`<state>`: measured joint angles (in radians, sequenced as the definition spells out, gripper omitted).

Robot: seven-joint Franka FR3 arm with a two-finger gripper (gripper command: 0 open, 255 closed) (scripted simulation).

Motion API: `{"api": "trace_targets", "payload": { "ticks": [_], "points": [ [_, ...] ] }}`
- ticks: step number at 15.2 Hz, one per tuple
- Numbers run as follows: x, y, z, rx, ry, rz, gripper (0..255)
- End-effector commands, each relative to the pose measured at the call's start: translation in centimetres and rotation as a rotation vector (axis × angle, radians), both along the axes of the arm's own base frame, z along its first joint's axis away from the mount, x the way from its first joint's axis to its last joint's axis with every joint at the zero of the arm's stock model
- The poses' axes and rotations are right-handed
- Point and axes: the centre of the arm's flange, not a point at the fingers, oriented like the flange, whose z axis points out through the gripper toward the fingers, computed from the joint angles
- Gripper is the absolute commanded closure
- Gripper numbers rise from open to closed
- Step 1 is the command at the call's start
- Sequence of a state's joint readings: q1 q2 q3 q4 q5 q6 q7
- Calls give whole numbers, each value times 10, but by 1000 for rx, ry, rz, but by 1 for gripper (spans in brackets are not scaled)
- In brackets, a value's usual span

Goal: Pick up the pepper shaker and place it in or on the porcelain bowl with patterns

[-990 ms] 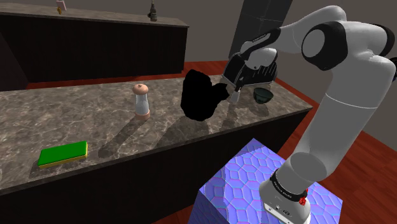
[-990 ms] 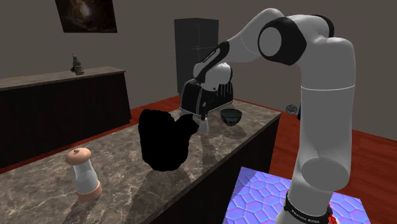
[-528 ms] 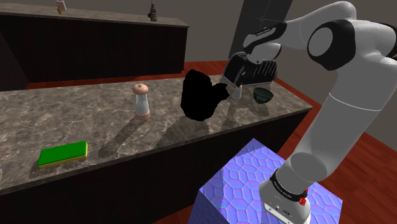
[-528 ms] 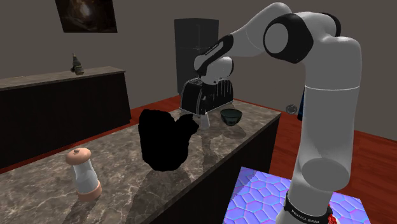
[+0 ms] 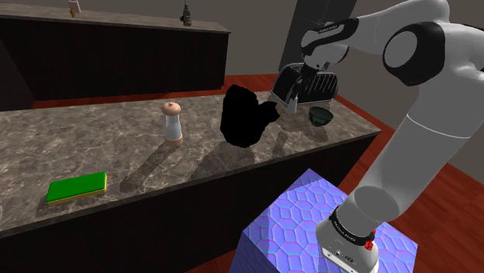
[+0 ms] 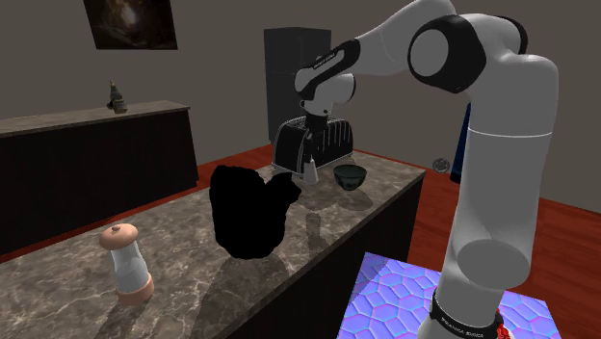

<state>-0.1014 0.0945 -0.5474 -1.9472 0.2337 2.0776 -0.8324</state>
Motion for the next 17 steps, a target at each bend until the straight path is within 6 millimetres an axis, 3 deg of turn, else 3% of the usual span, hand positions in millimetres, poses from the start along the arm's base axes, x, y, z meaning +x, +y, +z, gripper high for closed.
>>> {"api": "trace_targets", "payload": {
  "ticks": [1, 13, 17],
  "points": [
    [0, -1, 10, 0, 0, 0, 255],
    [0, -1, 72, 0, 0, 0, 255],
    [-30, -42, 83, 0, 0, 0, 255]
  ]
}}
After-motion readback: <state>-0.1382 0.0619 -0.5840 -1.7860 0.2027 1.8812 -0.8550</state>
